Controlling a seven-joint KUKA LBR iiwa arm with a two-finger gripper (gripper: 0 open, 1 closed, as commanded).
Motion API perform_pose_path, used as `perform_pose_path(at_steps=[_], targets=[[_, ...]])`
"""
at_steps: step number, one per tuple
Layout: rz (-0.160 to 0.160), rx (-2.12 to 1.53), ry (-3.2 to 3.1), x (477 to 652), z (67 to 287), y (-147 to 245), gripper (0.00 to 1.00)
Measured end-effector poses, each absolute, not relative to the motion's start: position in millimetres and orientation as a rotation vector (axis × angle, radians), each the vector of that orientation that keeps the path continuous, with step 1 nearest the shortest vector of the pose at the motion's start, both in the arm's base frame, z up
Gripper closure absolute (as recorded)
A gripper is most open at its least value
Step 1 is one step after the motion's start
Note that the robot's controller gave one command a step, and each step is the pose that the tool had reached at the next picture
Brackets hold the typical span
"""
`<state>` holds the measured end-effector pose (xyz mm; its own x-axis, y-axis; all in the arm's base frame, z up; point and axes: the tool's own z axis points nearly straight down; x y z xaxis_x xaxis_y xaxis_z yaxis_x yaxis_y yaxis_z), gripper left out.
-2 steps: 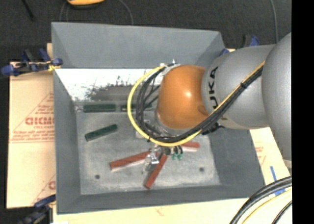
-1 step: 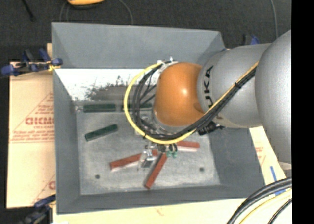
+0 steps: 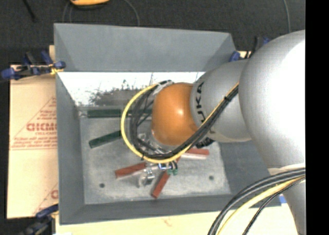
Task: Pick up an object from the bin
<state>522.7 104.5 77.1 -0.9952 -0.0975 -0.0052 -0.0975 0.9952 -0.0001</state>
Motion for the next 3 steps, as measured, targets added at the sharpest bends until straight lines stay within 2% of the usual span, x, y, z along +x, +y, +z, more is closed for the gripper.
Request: perform_pose_path(at_steps=[1,3], targets=[[0.002,-0.157,3.141,521.3,82.4,105.4,1.0],[0.002,-0.156,3.142,520.3,85.8,105.1,1.0]])
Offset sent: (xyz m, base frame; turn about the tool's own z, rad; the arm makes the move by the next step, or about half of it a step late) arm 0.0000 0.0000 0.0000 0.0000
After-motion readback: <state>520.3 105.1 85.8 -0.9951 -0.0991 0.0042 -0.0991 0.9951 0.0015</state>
